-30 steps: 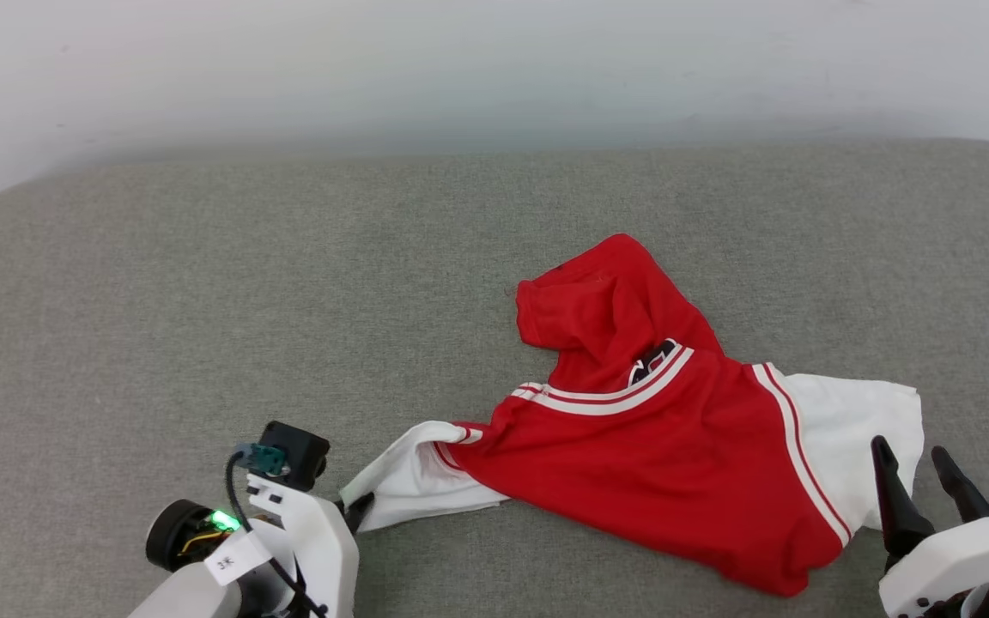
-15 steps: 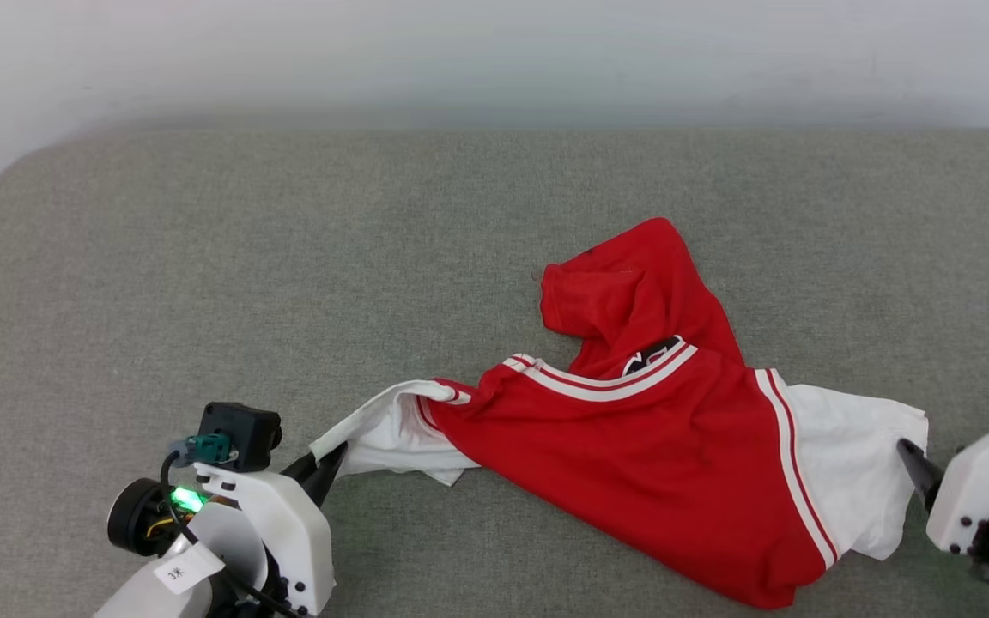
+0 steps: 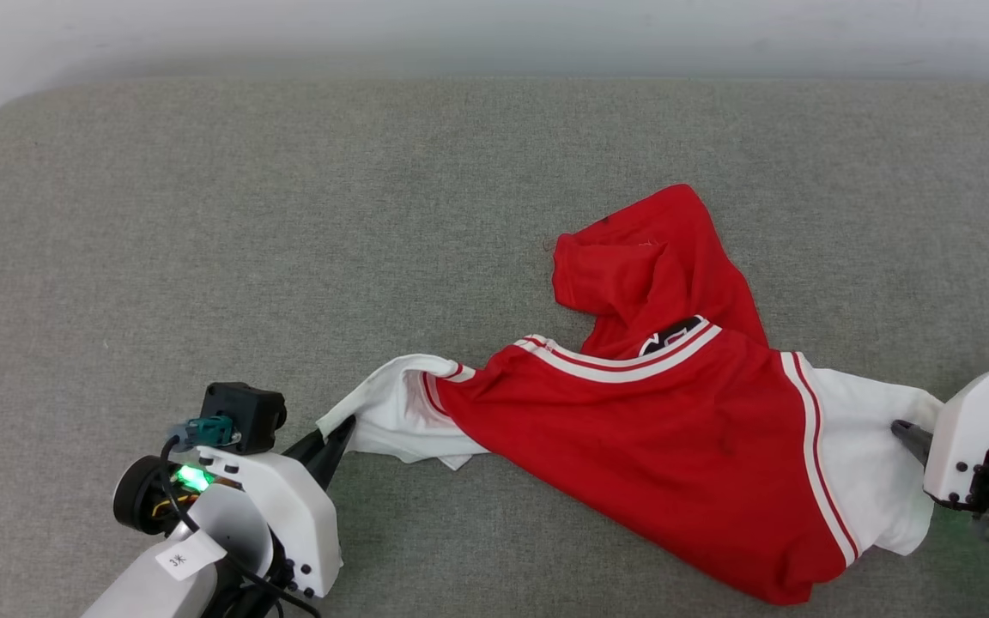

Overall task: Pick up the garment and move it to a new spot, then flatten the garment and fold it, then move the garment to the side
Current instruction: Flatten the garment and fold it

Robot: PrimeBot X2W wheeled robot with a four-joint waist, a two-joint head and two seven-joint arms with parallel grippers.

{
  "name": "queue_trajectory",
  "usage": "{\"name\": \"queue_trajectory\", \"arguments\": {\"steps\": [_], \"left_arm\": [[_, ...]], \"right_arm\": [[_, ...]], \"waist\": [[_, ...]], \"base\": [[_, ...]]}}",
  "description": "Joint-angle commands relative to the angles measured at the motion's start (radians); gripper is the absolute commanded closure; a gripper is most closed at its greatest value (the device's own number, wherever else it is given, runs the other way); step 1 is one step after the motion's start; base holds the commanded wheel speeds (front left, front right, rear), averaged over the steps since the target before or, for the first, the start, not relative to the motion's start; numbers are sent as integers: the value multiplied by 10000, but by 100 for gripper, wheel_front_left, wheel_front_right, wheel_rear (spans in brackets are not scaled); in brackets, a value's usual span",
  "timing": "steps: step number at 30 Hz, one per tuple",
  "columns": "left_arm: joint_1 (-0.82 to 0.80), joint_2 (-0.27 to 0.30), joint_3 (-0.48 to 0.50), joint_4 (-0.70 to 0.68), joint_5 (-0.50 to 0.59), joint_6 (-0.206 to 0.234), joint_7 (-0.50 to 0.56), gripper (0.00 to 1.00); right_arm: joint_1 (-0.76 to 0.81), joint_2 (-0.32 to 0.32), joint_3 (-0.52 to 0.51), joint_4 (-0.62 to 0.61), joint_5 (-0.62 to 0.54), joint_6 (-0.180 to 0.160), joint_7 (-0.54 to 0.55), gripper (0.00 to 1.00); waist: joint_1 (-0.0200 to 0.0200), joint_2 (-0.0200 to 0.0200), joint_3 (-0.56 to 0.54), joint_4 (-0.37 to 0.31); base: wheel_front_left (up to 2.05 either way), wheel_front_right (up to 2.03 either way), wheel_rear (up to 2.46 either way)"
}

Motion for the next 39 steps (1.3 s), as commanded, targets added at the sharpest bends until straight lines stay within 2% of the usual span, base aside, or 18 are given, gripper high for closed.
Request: {"name": "queue_trajectory", "arguments": {"steps": [1,7,16,22,28,33,39], "left_arm": [[-18,-31,-5,13,-4,-14,-40,100],[52,5,132,16,-50,18,-302,100],[-670,179,768,-213,-132,128,-709,100],[-1910,99,1556,142,-249,200,-1265,100],[-3543,-32,2264,1026,-348,193,-1802,100],[-5378,-167,2660,1989,-664,-367,-2117,100],[-7860,-218,2711,3524,-337,-889,-2568,100]], "right_arm": [[387,427,285,499,109,27,327,100],[151,71,129,-115,456,14,100,100],[-242,-231,89,-2974,421,14,-745,100],[-954,-236,54,-4102,11,14,-1188,100],[-2547,-180,209,-3862,-410,12,-2292,100],[-4282,-164,272,-3122,-845,12,-3154,100],[-6520,-121,287,-2264,-1282,12,-4048,100]], "waist": [[0,0,-22,-7],[0,0,-438,-101],[0,0,-1157,-352],[0,0,-1380,-562],[0,0,-1140,-847],[0,0,-447,-959],[0,0,674,-998]], "base": [[0,0,0],[0,0,0],[0,0,0],[0,0,0],[0,0,0],[0,0,0],[0,0,0]]}}
